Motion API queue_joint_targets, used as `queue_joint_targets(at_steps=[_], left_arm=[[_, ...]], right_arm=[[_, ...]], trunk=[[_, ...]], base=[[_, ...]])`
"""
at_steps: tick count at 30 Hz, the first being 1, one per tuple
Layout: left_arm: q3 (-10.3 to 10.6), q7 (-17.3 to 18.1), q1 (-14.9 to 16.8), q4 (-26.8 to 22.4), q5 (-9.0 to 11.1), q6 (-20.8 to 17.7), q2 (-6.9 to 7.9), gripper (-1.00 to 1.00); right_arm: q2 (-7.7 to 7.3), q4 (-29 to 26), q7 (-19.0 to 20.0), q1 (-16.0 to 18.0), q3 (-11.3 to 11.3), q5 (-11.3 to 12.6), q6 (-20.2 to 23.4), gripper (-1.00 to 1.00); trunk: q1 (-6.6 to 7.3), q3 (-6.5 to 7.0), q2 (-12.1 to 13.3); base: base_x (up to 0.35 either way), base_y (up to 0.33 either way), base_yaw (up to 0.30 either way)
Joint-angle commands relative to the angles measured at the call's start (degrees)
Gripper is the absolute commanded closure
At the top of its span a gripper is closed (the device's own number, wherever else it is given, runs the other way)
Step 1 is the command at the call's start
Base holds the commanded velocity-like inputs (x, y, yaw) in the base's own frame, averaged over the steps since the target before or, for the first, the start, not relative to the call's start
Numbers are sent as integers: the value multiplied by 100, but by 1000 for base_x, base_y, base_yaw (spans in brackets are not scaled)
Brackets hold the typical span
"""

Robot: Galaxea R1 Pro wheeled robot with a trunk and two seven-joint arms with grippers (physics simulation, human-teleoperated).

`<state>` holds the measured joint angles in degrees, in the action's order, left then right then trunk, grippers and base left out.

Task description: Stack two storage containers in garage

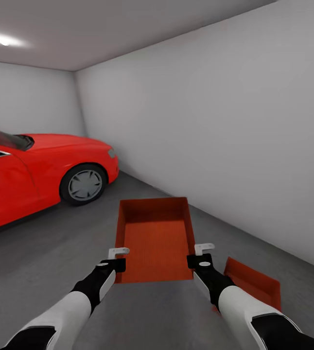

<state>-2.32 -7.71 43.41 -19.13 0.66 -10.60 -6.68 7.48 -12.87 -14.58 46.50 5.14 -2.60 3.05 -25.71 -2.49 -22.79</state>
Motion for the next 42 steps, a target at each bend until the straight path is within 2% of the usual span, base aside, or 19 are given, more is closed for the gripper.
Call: queue_joint_targets(at_steps=[1, 19, 42], left_arm=[[100, -29, 0, -29, -39, 128, 193, 100], [100, 4, 0, -29, -40, 102, 193, 100], [91, 15, 0, -29, -22, 73, 193, 100]], right_arm=[[-35, 22, -18, 8, 14, 60, 29, 100], [-29, 22, -18, 8, 13, 58, 29, 100], [-34, 22, -18, 8, 13, 58, 29, 100]], trunk=[[-7, -13, -13], [-7, -13, -13], [-7, -13, -13]], base=[[320, 0, -266], [299, 0, -266], [9, 0, -273]])
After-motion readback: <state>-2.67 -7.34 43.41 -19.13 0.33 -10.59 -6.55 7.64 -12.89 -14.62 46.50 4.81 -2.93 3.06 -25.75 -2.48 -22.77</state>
